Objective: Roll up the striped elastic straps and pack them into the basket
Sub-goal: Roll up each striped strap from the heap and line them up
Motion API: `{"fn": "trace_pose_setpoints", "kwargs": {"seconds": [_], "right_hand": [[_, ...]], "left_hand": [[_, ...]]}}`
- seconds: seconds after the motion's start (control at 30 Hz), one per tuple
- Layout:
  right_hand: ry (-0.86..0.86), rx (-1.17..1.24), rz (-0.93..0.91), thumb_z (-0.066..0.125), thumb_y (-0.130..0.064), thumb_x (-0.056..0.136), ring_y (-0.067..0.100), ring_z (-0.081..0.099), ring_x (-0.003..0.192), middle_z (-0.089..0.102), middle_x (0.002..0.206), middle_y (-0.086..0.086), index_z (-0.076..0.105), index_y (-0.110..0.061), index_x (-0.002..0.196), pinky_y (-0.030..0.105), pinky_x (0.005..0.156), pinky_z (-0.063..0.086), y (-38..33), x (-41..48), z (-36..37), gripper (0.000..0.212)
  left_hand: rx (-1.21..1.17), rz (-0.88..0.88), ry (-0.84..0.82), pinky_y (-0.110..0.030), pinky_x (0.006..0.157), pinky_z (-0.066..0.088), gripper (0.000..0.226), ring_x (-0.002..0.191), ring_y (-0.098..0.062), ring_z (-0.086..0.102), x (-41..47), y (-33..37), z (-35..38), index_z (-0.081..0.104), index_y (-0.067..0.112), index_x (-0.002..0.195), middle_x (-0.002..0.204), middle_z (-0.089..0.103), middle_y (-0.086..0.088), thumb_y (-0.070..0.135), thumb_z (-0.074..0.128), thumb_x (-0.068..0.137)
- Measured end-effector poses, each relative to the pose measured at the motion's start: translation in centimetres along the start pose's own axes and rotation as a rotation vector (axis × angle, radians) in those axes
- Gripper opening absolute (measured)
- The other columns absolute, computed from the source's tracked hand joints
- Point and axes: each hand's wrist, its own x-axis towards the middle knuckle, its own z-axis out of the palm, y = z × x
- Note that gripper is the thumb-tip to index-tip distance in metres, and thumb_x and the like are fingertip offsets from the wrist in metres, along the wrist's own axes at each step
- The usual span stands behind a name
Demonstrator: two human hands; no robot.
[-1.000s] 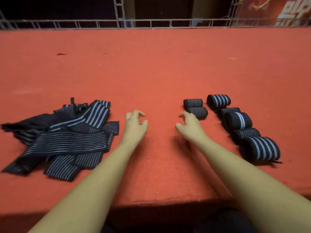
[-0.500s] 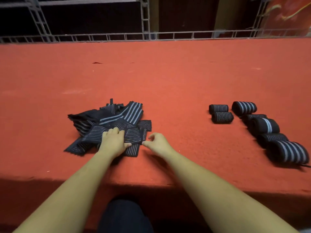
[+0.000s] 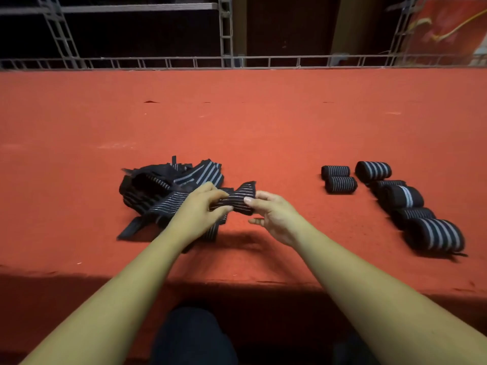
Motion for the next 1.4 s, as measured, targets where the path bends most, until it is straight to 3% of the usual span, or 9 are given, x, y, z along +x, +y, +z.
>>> {"fn": "trace_pose_setpoints", "kwargs": {"seconds": [0.27,0.47,0.57,0.7,0.83,0.97,1.1,1.23,1.4], "right_hand": [[-0.097,0.261,-0.06,0.04,0.004,0.09,0.023,0.068,0.094,0.07,0.107,0.011,0.062,-0.006,0.119,0.039,0.087,0.055,-4.2,-5.4,-3.9,0.038],[0.176,0.777,-0.072,0.042,0.0,0.082,0.038,0.065,0.099,0.068,0.104,0.026,0.062,0.008,0.102,0.051,0.107,0.044,-4.5,-7.1,-6.8,0.029],[0.343,0.923,-0.071,0.037,-0.006,0.096,0.028,0.067,0.078,0.068,0.082,0.017,0.06,0.001,0.086,0.04,0.081,0.058,-4.2,-7.2,-7.4,0.026],[0.485,0.403,-0.01,0.046,-0.012,0.097,0.02,0.058,0.053,0.057,0.068,0.006,0.054,-0.015,0.076,0.028,0.05,0.049,-3.7,-8.0,-8.0,0.022],[0.482,-0.368,-0.028,0.07,-0.026,0.088,0.015,0.047,0.059,0.054,0.069,0.0,0.053,-0.018,0.086,0.028,0.056,0.036,-2.9,-9.3,-9.4,0.019],[0.262,-0.747,0.004,0.083,-0.047,0.075,0.009,0.059,0.096,0.063,0.113,-0.004,0.056,-0.026,0.127,0.012,0.068,0.046,-4.6,-11.0,-9.1,0.062],[0.044,-0.769,-0.128,0.075,-0.04,0.086,0.002,0.056,0.115,0.061,0.128,-0.009,0.057,-0.026,0.135,0.02,0.103,0.042,-5.5,-11.3,-7.1,0.054],[-0.049,-0.772,-0.22,0.072,-0.012,0.089,0.002,0.057,0.075,0.066,0.082,-0.007,0.068,-0.02,0.091,0.025,0.076,0.048,-5.6,-10.7,-6.8,0.009],[0.271,-0.54,-0.228,0.064,0.004,0.087,0.008,0.058,0.077,0.066,0.081,0.001,0.069,-0.013,0.086,0.015,0.071,0.045,-6.6,-10.4,-9.7,0.018]], "left_hand": [[0.088,-0.059,-0.079,-0.042,0.115,0.031,0.086,0.133,-0.018,0.047,1.2,1.2,1.5,0.046,0.02,0.144,0.143,0.053,-0.001,0.074,0.044,0.077],[0.361,0.051,-0.149,-0.038,0.088,0.039,0.035,0.097,-0.027,0.062,2.0,0.7,1.6,0.061,0.016,0.099,0.096,0.068,-0.002,0.042,0.075,0.081],[0.43,0.037,-0.167,-0.038,0.093,0.035,0.023,0.096,-0.028,0.061,2.3,0.4,2.1,0.061,0.018,0.095,0.088,0.068,-0.003,0.038,0.07,0.089],[0.298,-0.083,-0.177,-0.034,0.098,0.033,0.019,0.094,-0.022,0.055,0.7,0.0,2.2,0.068,0.023,0.1,0.081,0.069,0.005,0.04,0.066,0.093],[0.013,-0.115,-0.209,-0.032,0.081,0.048,0.008,0.084,-0.013,0.065,0.1,2.2,2.4,0.068,0.021,0.089,0.081,0.071,0.005,0.028,0.069,0.092],[-0.124,-0.148,-0.19,-0.034,0.073,0.05,0.012,0.074,-0.012,0.067,0.6,5.4,2.2,0.069,0.022,0.081,0.075,0.072,0.002,0.028,0.069,0.092],[-0.339,-0.134,-0.342,-0.03,0.063,0.044,0.026,0.064,-0.009,0.06,1.3,9.1,2.0,0.07,0.014,0.08,0.068,0.067,0.003,0.036,0.069,0.093],[-0.505,-0.128,-0.388,-0.031,0.068,0.043,0.033,0.07,-0.014,0.059,1.9,11.4,2.6,0.07,0.004,0.086,0.074,0.067,-0.003,0.037,0.071,0.09],[-0.545,-0.191,-0.507,-0.028,0.065,0.044,0.027,0.067,-0.015,0.059,1.4,9.9,2.5,0.067,0.013,0.084,0.073,0.066,-0.002,0.038,0.078,0.084]]}}
